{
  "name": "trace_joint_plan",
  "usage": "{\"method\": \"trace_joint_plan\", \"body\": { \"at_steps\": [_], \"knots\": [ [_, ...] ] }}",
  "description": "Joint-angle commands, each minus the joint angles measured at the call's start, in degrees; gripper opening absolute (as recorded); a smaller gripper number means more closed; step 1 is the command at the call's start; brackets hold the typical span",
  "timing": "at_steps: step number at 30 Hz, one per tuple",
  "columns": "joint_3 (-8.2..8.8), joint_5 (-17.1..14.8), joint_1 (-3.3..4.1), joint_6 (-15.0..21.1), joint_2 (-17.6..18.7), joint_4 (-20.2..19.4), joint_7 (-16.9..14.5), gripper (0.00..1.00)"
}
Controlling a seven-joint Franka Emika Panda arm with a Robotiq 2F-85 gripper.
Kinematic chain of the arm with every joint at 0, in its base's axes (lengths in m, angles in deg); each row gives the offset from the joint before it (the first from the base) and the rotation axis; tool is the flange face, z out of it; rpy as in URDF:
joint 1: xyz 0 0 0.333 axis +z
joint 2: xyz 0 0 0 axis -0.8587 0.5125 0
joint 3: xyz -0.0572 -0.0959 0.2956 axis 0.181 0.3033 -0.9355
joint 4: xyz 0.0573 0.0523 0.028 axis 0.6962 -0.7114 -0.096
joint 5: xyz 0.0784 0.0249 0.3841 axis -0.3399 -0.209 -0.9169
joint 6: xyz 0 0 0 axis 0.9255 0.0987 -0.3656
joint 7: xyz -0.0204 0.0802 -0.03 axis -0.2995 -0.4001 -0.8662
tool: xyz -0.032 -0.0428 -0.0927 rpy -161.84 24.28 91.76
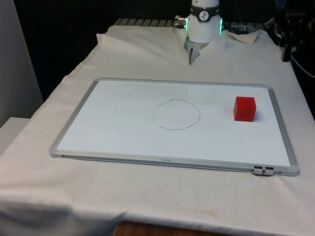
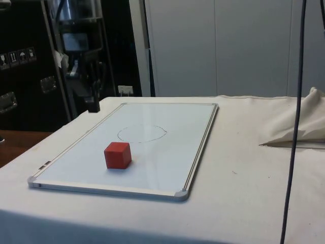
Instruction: Push the cube into the marked area.
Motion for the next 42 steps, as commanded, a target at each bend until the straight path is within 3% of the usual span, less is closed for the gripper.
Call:
{"method": "trace_joint_plan", "body": {
  "at_steps": [1, 5, 13, 15, 21, 22, 29, 42],
  "knots": [
    [-0.29, -0.4, 0.23, 1.0, 0.5, -0.1, 0.4, 0.00],
    [-0.92, -0.1, 0.00, 1.4, 1.3, 0.1, 0.7, 0.00],
    [-2.86, 0.1, 0.29, 5.7, 6.0, 0.3, 2.5, 0.00],
    [-2.86, 0.0, 0.06, 5.1, 5.5, 0.2, 2.1, 0.00],
    [-3.27, 0.1, 0.11, 8.8, 9.1, 0.3, 2.5, 0.00],
    [-3.38, 0.0, 0.06, 8.0, 8.7, 0.3, 2.2, 0.00],
    [-2.81, 0.6, 0.06, 12.5, 11.8, 0.1, 2.3, 0.00],
    [-0.97, 2.6, 0.00, 15.2, 13.9, -1.6, 2.3, 0.00]
  ]
}}
